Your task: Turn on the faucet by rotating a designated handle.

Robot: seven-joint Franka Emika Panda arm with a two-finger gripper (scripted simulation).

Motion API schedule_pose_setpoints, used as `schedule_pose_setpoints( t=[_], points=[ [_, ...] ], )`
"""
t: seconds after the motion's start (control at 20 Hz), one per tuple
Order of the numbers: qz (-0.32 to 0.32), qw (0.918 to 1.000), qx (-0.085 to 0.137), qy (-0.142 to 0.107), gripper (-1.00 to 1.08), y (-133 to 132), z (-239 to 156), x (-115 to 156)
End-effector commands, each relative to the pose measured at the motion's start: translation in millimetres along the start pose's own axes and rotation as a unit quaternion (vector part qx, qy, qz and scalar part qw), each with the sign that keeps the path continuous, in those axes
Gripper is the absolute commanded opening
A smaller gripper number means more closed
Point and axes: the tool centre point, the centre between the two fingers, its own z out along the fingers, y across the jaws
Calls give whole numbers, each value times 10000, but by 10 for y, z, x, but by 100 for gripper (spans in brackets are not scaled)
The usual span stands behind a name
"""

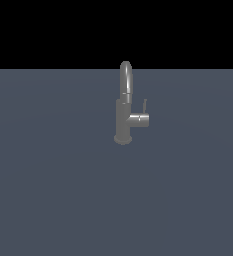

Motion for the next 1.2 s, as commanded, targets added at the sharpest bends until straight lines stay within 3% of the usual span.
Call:
schedule_pose_setpoints(
  t=[0.0, 0.55, 1.15],
  points=[
    [0, 10000, 0, 0, -100, 0, 0, 0],
    [188, 9995, 177, -179, -100, -7, 10, 168],
    [829, 9903, 782, -792, -100, 11, 86, 739]
  ],
)
